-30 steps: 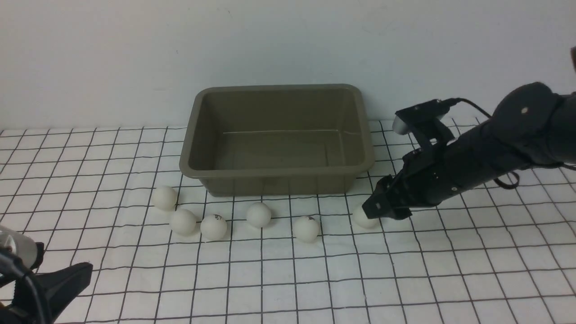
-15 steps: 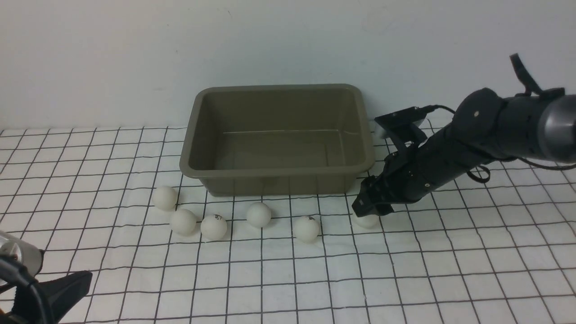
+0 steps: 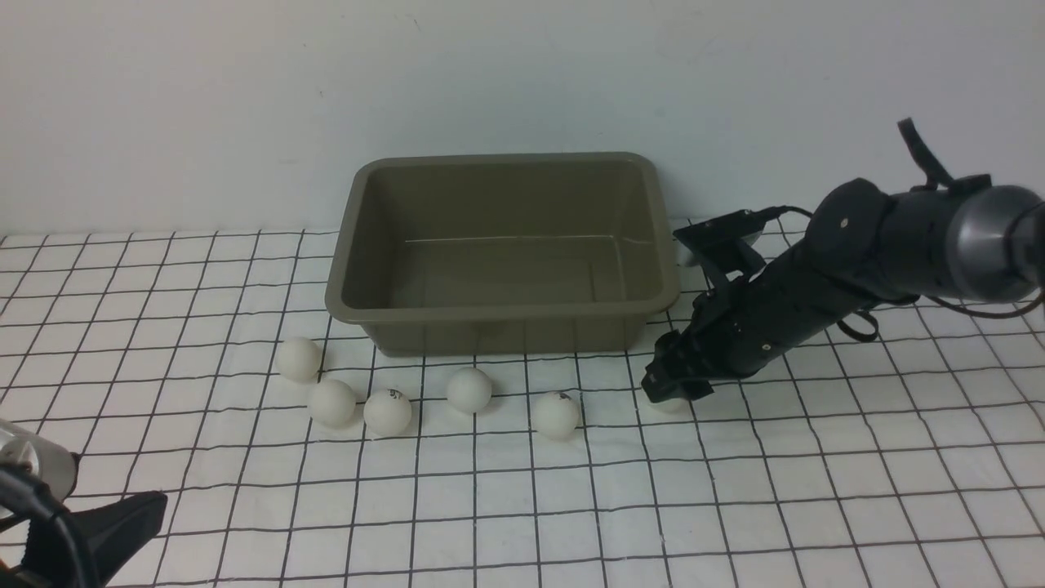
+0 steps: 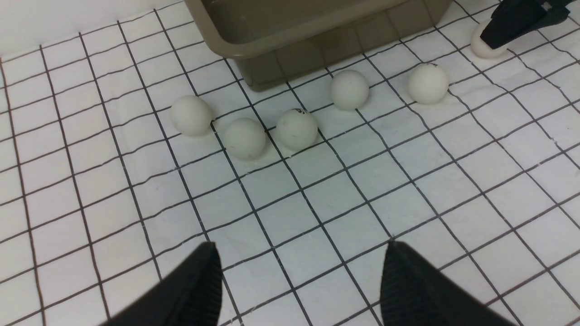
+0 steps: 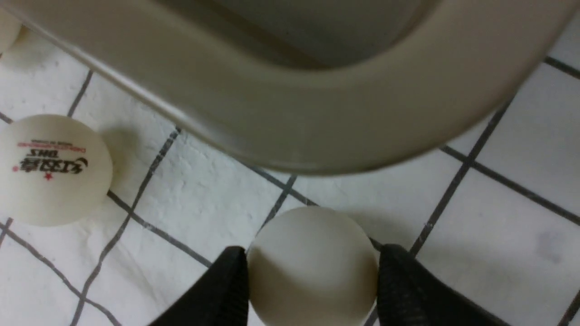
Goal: Put the table tennis balls into the box on the white checkered tablecloth.
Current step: 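Reach for and grasp a ping pong ball on the table, then release the ping pong ball into the bin and lift the gripper away, then reach for and grasp a ping pong ball on the table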
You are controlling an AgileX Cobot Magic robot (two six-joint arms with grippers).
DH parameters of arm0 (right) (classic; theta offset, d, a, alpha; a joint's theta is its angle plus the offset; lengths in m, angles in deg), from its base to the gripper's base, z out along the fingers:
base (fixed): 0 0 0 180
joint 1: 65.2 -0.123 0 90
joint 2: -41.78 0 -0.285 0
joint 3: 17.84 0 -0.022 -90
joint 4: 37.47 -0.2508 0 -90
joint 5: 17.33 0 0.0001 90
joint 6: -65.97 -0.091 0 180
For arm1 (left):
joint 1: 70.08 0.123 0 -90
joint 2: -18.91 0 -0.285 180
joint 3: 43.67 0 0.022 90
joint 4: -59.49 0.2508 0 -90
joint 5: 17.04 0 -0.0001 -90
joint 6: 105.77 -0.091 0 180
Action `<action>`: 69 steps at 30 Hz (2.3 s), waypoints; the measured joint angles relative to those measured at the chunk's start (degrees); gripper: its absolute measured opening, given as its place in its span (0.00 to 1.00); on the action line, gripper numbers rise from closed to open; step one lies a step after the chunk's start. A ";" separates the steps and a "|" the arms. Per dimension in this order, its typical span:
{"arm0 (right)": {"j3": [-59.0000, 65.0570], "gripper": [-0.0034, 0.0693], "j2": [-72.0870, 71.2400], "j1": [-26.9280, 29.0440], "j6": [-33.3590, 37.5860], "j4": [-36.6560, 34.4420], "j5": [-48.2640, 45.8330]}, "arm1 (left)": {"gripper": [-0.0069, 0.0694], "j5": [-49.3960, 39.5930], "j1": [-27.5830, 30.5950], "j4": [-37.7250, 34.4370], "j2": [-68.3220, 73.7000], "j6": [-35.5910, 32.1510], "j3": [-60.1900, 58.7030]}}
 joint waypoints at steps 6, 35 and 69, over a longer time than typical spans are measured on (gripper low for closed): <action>-0.07 0.50 0.00 0.00 0.00 0.00 0.00 | 0.65 0.00 0.00 0.00 0.00 0.00 0.00; -29.01 0.50 7.90 -0.70 7.09 -2.06 -13.92 | 0.65 -3.59 0.00 0.00 0.00 0.00 0.00; -28.49 0.65 -25.19 15.66 -10.28 12.82 -31.33 | 0.65 -4.40 0.00 0.04 0.00 0.00 0.00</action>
